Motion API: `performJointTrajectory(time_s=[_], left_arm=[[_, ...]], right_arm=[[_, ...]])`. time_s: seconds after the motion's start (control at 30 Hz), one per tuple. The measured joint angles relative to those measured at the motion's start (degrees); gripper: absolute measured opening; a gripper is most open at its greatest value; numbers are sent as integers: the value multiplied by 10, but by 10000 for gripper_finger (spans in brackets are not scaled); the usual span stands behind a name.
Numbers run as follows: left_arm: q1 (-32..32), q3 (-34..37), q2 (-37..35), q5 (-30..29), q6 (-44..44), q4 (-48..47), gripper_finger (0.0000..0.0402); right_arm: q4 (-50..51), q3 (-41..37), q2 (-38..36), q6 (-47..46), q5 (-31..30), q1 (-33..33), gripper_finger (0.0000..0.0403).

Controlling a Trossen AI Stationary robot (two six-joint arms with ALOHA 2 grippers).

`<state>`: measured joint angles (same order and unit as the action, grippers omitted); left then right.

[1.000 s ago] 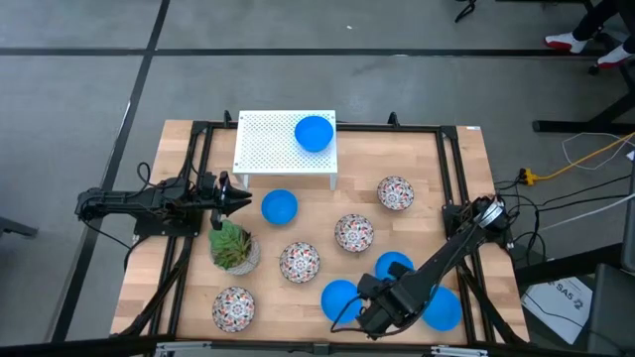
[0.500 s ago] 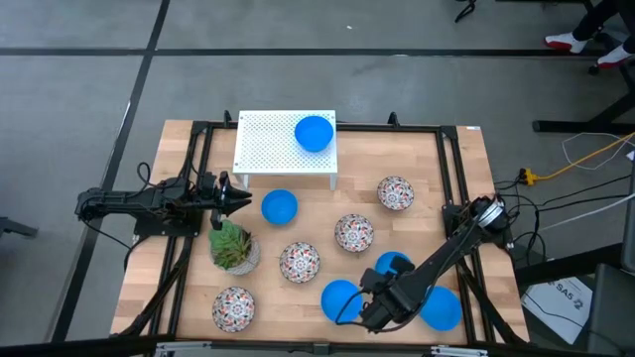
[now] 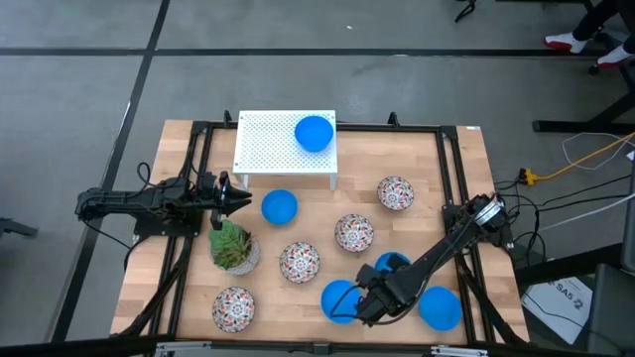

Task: Pick & Place Mini bowls
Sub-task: Stack the blue bowl on the blue bowl on the shelf

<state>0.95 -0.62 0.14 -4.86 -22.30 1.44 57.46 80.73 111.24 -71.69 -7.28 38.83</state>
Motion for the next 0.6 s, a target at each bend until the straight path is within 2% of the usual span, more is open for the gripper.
performJointTrajectory(time_s=[0.2, 0.43, 0.6], left_arm=[[0, 0, 0, 0, 0, 0, 100], [0, 0, 0, 0, 0, 0, 100], [0, 0, 0, 0, 0, 0, 100]], right_arm=[[-8, 0, 0, -36, 24, -1, 105], [-7, 0, -1, -46, 53, -1, 12], [-8, 4, -1, -57, 66, -1, 19]])
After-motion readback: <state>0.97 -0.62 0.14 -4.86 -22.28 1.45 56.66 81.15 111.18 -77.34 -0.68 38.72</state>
